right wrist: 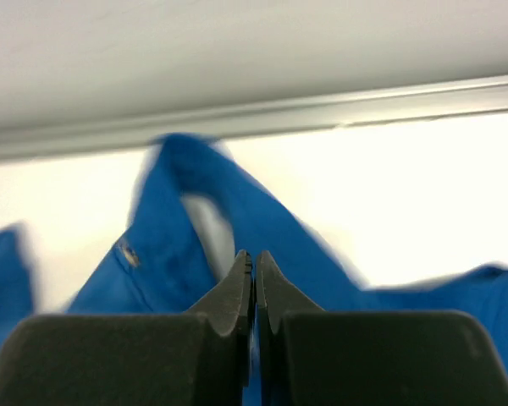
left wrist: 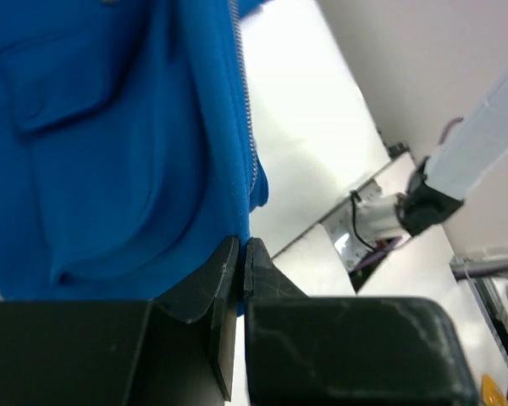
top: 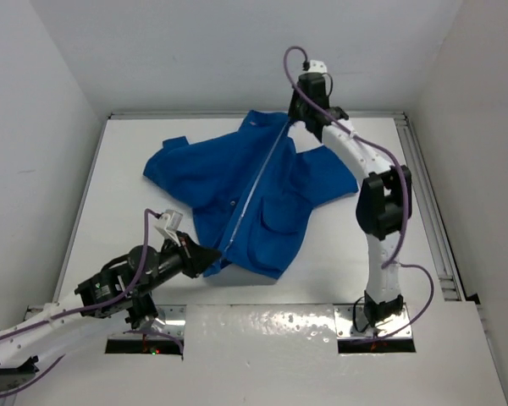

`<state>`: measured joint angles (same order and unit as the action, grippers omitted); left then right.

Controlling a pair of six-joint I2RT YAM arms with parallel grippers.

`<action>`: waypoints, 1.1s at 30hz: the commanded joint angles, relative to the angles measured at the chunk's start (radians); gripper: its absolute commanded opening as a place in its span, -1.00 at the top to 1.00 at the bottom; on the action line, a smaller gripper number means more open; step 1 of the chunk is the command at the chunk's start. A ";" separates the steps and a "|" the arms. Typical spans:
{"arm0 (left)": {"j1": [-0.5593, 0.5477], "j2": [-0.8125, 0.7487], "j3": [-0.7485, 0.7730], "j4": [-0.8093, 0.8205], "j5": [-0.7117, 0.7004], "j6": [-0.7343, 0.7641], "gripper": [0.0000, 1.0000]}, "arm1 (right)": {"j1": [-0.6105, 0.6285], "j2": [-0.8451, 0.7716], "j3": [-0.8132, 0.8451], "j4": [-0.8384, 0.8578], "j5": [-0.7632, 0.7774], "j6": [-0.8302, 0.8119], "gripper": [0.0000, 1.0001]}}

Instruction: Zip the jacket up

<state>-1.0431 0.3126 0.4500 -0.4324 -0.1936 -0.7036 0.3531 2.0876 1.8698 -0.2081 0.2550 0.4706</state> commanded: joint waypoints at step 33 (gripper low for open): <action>-0.021 0.197 0.110 -0.093 -0.437 -0.166 -0.01 | -0.109 -0.696 -1.135 0.460 -0.192 0.234 1.00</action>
<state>-1.0565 0.4870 0.5304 -0.6125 -0.5819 -0.8959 0.1959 1.4502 0.7876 0.2173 0.1616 0.6720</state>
